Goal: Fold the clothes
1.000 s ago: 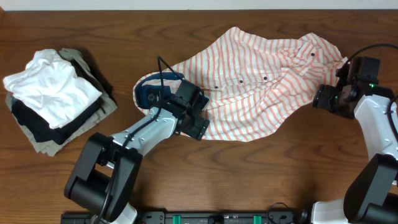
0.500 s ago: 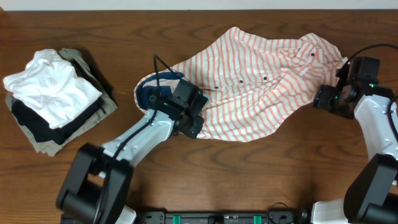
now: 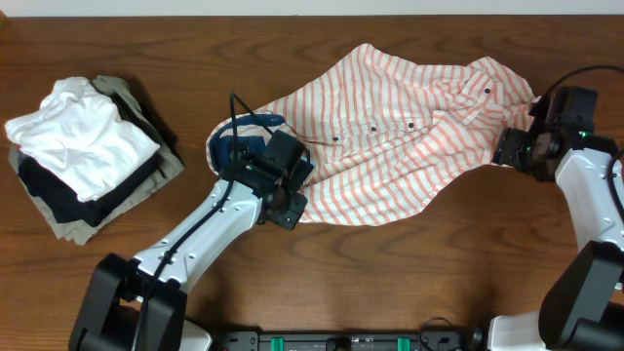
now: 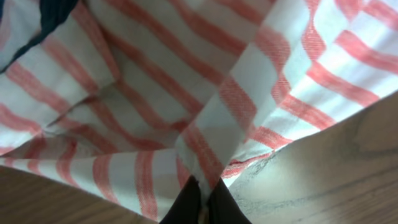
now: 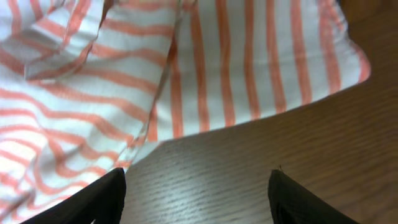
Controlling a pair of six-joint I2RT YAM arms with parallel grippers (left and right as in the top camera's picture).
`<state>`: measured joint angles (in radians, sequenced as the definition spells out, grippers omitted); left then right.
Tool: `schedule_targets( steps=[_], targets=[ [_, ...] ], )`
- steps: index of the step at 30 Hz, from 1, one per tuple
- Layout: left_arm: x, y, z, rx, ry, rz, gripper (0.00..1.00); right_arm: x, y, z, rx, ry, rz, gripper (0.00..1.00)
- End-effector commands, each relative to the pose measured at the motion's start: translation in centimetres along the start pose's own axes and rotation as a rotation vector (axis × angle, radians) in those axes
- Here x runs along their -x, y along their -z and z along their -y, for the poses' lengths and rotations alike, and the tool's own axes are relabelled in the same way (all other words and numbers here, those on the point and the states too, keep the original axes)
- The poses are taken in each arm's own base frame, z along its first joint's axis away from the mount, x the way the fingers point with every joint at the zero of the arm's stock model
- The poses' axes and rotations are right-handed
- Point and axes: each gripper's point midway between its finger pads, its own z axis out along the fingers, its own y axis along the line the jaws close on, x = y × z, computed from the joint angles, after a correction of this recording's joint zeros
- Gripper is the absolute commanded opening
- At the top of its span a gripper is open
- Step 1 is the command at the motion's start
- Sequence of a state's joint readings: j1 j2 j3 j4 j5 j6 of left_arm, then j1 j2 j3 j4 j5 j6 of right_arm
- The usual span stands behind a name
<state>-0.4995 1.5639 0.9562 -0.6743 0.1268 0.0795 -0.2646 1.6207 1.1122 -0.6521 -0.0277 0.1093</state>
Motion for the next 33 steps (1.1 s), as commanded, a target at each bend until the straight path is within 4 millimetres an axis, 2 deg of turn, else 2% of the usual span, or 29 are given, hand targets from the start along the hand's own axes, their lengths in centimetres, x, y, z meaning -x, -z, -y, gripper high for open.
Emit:
schedule_targets(
  steps=[1,6,12,15,19,24,29,33],
  targets=[
    [0.0,0.3,-0.7,0.039,-0.001,0.009,0.06,1.1,0.2,1.6,-0.068,-0.002,0.041,0.70],
    [0.1,0.3,-0.7,0.039,-0.001,0.013,0.06,2.6,0.3,3.1,-0.080,-0.037,0.100,0.67],
    [-1.2,0.9,-1.3,0.057,0.080,-0.027,0.06,4.2,0.5,4.0,-0.087,-0.061,0.163,0.64],
    [-1.3,2.5,-2.6,0.095,0.159,0.007,0.06,4.7,0.6,4.1,-0.086,-0.062,0.183,0.63],
    [-0.2,5.0,-3.9,0.109,0.217,0.120,0.06,5.0,0.3,4.1,-0.085,-0.061,0.192,0.62],
    [0.8,6.9,-4.8,0.116,0.242,0.211,0.06,4.1,-2.5,4.2,-0.084,-0.062,0.136,0.62],
    [0.6,6.6,-4.8,0.116,0.243,0.198,0.06,3.9,-6.4,2.8,0.007,-0.028,0.107,0.66],
    [0.6,6.5,-4.8,0.115,0.258,0.193,0.06,4.7,-8.5,2.4,0.037,-0.021,0.140,0.66]
  ],
)
